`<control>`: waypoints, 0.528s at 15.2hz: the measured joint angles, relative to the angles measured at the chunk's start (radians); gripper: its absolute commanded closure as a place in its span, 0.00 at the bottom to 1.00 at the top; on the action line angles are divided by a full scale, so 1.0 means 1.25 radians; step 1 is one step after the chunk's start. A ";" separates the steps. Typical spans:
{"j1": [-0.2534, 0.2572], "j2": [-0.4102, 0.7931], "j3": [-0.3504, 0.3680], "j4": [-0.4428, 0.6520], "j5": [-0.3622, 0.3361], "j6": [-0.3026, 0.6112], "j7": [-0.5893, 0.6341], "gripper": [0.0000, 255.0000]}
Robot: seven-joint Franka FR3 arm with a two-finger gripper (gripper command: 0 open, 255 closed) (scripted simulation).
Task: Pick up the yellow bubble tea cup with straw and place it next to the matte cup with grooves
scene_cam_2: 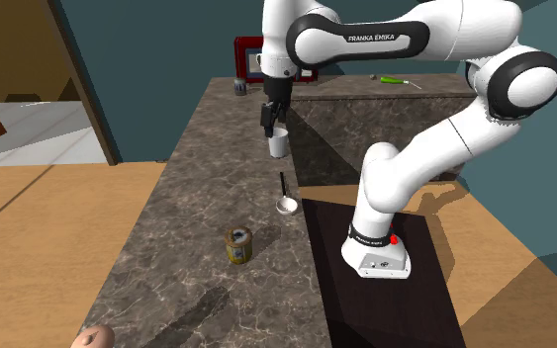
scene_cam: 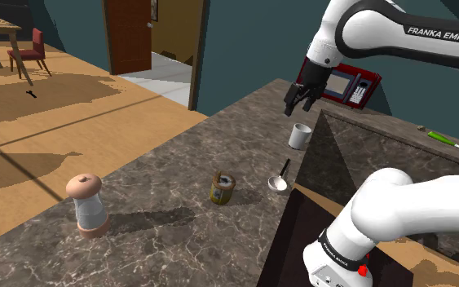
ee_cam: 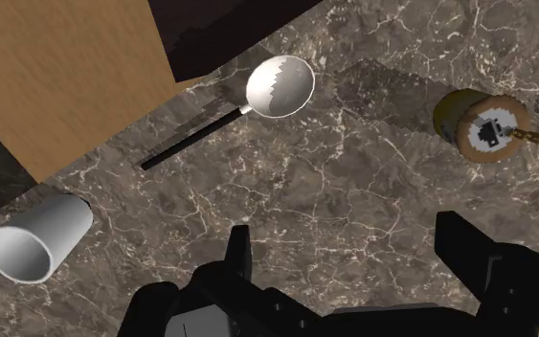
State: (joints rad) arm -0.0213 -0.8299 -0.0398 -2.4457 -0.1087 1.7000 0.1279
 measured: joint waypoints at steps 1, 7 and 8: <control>0.000 0.000 0.000 0.000 0.000 0.000 0.000 0.00; 0.027 0.052 0.051 -0.063 0.043 0.097 0.068 0.00; 0.032 0.066 0.059 -0.076 0.049 0.122 0.079 0.00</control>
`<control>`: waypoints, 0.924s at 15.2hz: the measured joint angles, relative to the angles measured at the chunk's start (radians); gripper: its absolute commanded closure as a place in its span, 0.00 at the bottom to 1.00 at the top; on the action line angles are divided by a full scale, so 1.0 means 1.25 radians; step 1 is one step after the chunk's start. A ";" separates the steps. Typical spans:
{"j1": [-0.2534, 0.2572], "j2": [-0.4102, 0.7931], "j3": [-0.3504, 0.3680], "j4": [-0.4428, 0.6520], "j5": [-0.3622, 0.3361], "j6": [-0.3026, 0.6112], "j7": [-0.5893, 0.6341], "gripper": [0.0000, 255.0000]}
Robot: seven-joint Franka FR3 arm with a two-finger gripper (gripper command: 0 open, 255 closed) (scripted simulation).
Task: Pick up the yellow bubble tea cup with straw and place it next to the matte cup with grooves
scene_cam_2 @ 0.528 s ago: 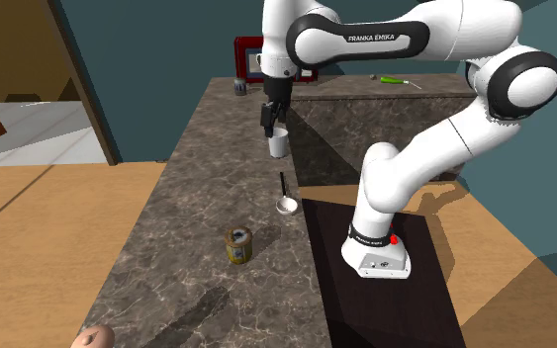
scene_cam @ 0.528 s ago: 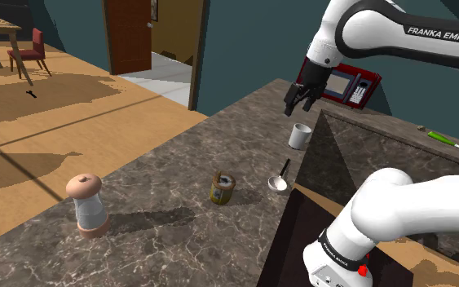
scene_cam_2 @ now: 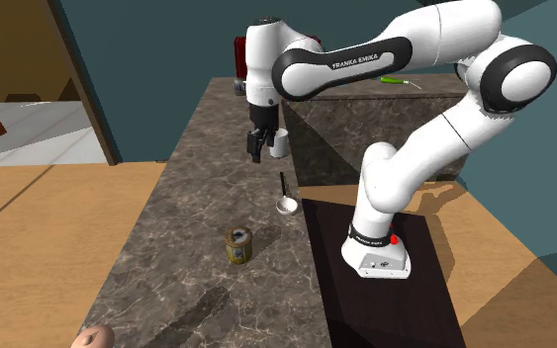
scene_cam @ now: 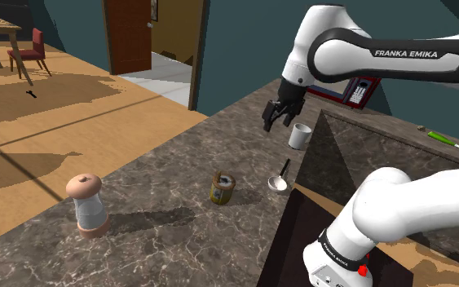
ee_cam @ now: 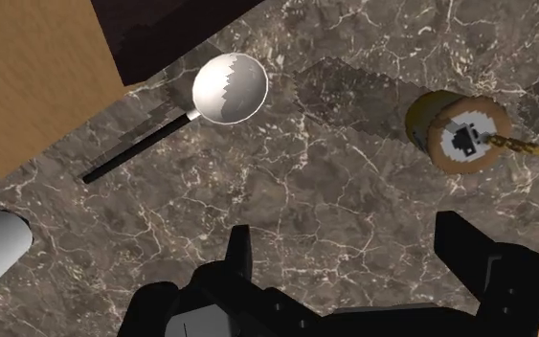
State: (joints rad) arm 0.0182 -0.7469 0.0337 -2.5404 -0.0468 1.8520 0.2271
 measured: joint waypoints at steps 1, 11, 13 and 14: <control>0.005 0.015 0.008 -0.008 0.007 0.021 0.010 0.00; 0.055 0.224 0.107 -0.045 0.073 0.244 0.134 0.00; 0.063 0.273 0.126 -0.042 0.080 0.286 0.158 0.00; 0.067 0.302 0.138 -0.035 0.083 0.307 0.173 0.00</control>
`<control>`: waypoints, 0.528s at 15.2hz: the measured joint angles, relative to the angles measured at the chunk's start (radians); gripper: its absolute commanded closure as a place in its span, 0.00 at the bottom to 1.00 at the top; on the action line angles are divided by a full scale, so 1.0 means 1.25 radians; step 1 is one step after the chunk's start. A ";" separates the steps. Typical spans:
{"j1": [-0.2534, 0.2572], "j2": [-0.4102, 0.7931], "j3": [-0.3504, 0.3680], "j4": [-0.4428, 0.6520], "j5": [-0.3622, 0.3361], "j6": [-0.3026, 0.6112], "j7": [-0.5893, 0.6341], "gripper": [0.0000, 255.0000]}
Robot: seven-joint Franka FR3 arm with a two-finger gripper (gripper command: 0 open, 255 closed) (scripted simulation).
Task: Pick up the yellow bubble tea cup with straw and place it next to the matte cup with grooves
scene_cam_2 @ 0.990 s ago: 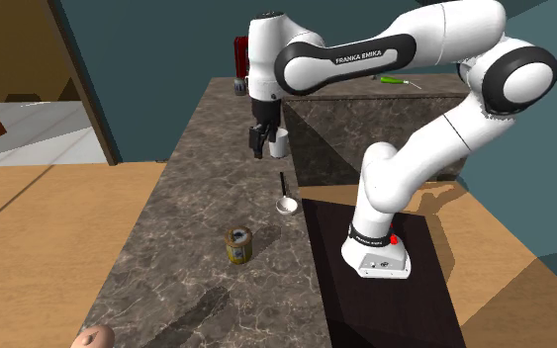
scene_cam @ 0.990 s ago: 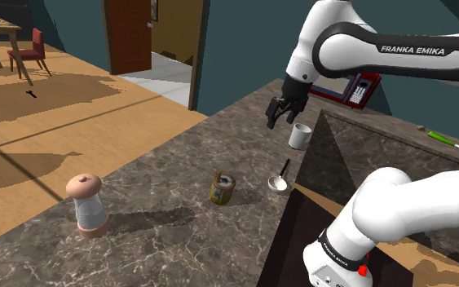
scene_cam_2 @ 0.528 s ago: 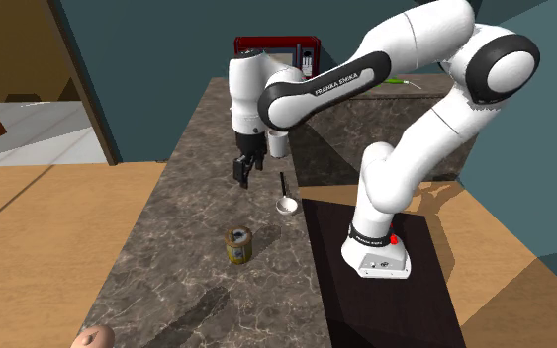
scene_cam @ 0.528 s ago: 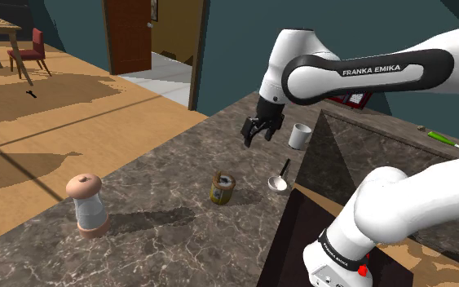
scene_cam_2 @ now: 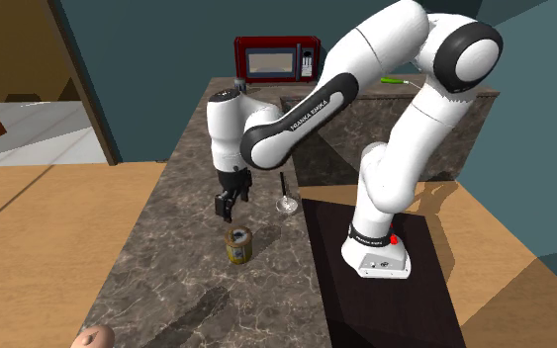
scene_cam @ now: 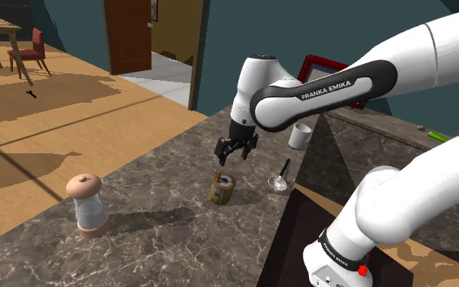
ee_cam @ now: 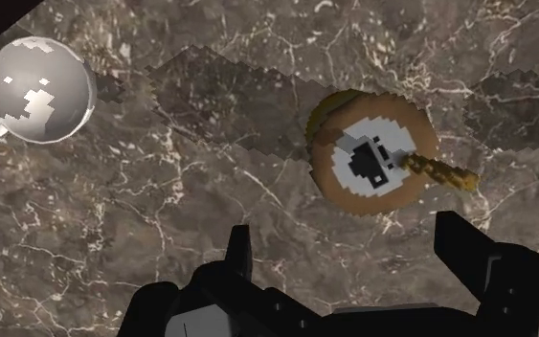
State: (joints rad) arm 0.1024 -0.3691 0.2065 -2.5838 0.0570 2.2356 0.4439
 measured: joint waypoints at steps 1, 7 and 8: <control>0.001 0.030 0.007 0.006 0.000 0.023 0.009 0.00; 0.007 0.141 0.037 0.020 -0.006 0.114 0.054 0.00; 0.007 0.150 0.037 0.015 -0.008 0.127 0.055 0.00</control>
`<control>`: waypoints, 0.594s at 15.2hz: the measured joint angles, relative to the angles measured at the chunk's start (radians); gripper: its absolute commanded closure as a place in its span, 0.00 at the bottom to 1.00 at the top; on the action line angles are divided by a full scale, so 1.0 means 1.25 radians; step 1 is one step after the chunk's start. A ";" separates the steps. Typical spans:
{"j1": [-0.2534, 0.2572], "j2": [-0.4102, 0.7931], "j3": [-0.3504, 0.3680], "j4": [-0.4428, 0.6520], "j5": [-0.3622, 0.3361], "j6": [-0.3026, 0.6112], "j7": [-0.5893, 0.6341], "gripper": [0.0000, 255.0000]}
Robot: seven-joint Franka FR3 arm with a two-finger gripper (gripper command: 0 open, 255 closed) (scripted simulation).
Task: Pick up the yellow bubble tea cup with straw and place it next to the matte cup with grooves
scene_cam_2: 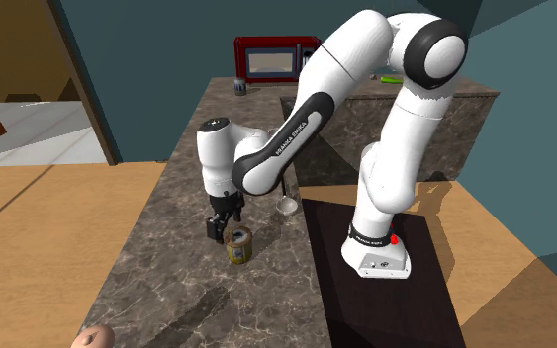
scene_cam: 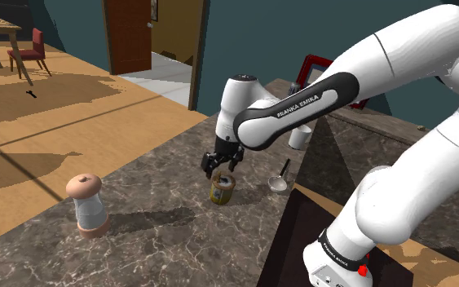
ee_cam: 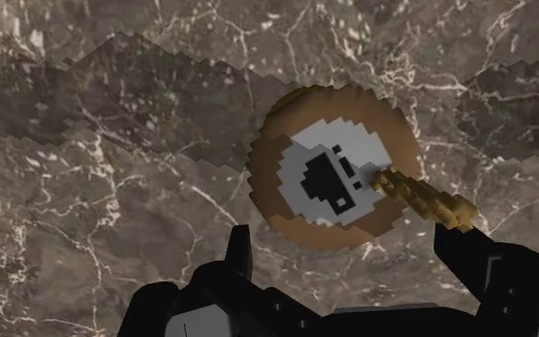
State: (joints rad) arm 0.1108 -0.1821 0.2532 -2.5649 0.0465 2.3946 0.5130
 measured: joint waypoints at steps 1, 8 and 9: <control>0.000 0.008 0.001 -0.002 -0.002 0.010 0.003 0.00; -0.003 0.043 0.004 -0.013 -0.013 0.055 0.011 0.00; -0.003 0.043 0.004 -0.013 -0.013 0.056 0.011 0.00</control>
State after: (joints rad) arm 0.1072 -0.1284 0.2588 -2.5813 0.0306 2.4642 0.5272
